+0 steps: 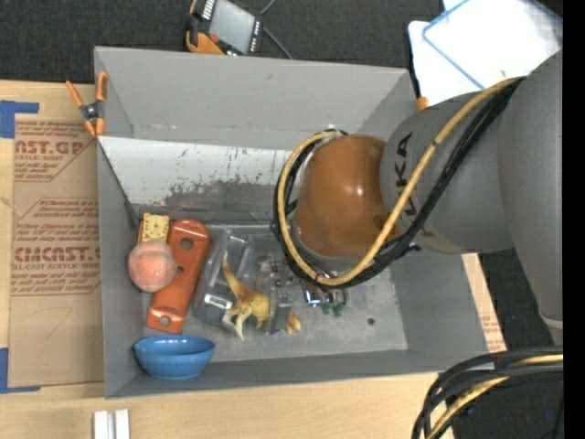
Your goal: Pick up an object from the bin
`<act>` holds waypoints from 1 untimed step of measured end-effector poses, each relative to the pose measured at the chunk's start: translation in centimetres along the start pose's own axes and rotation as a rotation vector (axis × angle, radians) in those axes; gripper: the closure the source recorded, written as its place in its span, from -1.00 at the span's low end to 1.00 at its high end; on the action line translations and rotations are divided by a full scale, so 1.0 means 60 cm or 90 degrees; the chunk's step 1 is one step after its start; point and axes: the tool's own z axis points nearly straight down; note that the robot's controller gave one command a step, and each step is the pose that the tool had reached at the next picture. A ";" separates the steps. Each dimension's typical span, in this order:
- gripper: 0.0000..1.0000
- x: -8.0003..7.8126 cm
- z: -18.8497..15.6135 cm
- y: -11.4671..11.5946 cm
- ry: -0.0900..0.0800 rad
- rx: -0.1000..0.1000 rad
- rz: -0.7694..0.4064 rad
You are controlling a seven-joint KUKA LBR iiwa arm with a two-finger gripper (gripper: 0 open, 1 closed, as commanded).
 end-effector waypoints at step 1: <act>1.00 -0.010 -0.073 0.013 -0.001 0.001 -0.046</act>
Offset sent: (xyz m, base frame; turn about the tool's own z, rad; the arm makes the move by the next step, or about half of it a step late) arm 0.0053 0.0195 -0.0544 0.0150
